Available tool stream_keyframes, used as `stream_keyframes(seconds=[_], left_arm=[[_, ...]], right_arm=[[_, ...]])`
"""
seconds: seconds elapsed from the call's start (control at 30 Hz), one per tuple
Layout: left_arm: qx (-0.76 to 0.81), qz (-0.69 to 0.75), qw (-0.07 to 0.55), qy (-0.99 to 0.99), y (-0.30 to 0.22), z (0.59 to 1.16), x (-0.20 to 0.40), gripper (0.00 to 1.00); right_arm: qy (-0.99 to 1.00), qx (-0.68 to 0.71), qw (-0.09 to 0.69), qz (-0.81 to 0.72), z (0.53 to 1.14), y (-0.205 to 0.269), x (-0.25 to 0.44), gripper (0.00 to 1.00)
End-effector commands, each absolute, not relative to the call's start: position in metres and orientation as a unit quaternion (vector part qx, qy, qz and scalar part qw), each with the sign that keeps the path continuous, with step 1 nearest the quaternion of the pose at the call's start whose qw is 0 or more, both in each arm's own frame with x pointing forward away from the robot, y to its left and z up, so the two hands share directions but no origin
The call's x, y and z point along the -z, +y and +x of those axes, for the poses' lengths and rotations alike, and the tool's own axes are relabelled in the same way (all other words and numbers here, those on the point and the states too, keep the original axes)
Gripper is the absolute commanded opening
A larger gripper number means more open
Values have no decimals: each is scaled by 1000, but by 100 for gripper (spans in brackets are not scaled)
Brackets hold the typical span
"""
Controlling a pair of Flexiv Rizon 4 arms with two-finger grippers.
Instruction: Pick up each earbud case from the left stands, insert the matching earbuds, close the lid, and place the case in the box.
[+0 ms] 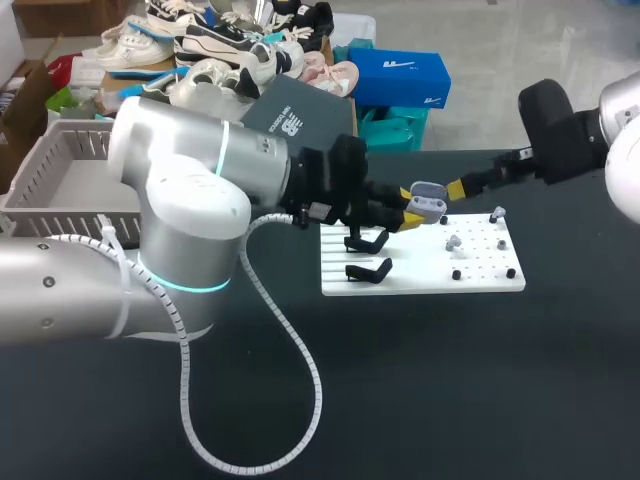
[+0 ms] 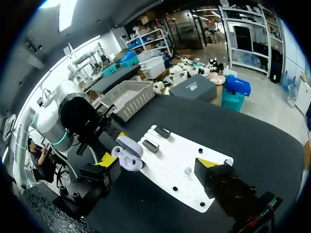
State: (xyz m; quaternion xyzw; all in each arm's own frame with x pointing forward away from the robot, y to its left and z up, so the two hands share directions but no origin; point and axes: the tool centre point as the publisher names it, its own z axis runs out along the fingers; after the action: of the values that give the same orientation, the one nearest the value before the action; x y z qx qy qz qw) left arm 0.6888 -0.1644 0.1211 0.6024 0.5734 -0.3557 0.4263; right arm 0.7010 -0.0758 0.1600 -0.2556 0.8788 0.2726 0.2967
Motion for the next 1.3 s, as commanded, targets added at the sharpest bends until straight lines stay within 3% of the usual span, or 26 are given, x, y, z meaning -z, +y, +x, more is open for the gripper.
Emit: stream_keyframes(seconds=[0.03,0.57,1.3], left_arm=[[355,605,454,549,-155,687,-120,0],[383,598,534,459,-137,676,-134,0],[380,570,537,492,-138,683,-120,0]], right_arm=[[886,-243,316,-235,676,-93,-171,100],[904,-195,315,-214,658,-135,-171,100],[914,-183,310,-184,655,-146,-160,100]])
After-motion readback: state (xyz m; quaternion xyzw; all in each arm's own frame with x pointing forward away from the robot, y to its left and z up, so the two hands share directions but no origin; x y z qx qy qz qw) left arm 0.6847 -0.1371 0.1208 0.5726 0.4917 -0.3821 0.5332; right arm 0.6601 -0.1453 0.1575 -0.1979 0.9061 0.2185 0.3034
